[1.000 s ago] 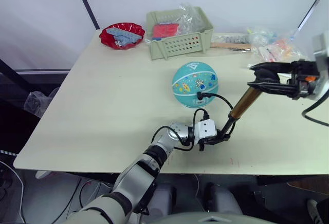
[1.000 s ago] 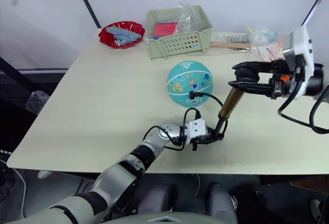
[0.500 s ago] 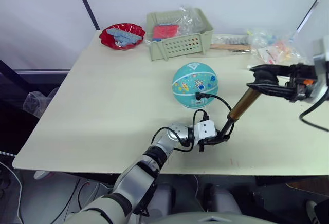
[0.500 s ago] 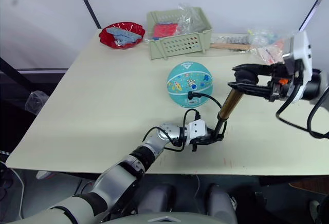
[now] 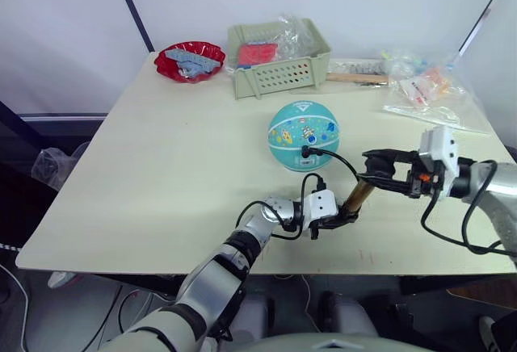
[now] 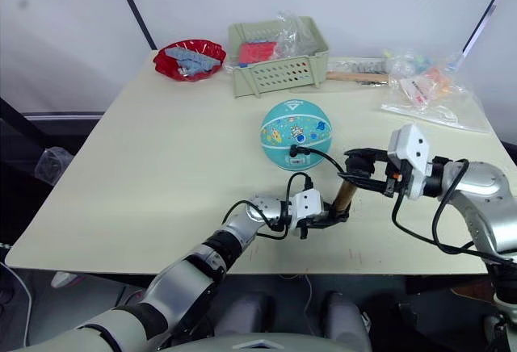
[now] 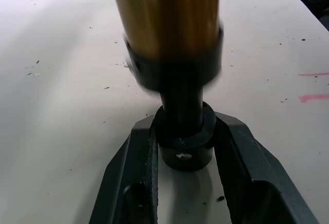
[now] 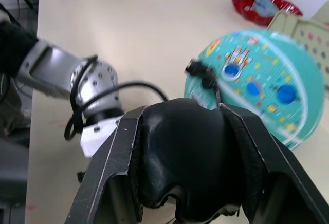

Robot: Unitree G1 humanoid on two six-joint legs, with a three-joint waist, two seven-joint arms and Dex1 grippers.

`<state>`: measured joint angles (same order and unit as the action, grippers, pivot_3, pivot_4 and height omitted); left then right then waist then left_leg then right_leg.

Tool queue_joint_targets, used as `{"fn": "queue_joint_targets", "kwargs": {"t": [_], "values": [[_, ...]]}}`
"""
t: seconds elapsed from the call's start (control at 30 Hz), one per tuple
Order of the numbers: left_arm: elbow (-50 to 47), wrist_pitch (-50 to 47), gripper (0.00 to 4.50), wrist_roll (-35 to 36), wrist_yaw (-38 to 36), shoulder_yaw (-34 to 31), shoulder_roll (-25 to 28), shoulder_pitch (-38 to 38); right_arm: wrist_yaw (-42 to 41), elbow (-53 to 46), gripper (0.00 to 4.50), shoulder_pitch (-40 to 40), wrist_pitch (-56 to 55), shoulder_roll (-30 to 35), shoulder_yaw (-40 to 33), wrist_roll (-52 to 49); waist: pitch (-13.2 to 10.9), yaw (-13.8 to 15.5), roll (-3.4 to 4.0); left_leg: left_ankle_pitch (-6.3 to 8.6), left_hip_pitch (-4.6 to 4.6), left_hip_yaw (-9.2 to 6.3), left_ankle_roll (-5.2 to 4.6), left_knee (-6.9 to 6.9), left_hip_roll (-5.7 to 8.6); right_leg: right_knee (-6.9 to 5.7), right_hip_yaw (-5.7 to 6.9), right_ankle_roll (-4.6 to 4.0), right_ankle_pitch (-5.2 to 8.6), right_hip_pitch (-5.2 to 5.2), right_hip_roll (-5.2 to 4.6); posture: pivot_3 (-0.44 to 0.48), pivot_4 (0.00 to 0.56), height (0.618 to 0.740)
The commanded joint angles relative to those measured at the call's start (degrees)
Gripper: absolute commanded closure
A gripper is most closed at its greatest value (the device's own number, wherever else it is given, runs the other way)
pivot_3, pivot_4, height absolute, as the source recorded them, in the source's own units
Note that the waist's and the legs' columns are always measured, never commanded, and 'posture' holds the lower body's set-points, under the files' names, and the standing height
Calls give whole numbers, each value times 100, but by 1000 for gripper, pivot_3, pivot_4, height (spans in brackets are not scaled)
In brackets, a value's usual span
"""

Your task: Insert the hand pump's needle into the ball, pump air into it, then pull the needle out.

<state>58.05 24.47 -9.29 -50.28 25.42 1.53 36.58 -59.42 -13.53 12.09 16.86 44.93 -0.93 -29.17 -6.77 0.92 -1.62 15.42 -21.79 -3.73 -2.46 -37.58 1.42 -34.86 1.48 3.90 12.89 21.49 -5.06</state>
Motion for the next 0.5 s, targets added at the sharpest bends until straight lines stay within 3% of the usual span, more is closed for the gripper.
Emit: {"fn": "queue_joint_targets", "kwargs": {"t": [0.03,0.23,0.5], "values": [[709,-514,3432,-528,-20,295,254,-359,31,334,2873,-195,8,19,150,391,-1,0,2,0,-1,-1,0,0,0,0,0,0,2,0,0,0,150,740],[718,-516,3432,-532,-16,296,244,-346,-111,127,2873,70,148,234,-252,35,-12,7,15,0,-4,-1,0,0,0,1,3,-1,0,1,1,0,150,740],[754,-524,3432,-532,-17,276,236,-342,-272,-466,2873,907,1164,853,-1259,-1307,-63,55,58,-1,-24,-4,-1,0,13,3,8,-1,-1,15,-7,0,150,740]]}}
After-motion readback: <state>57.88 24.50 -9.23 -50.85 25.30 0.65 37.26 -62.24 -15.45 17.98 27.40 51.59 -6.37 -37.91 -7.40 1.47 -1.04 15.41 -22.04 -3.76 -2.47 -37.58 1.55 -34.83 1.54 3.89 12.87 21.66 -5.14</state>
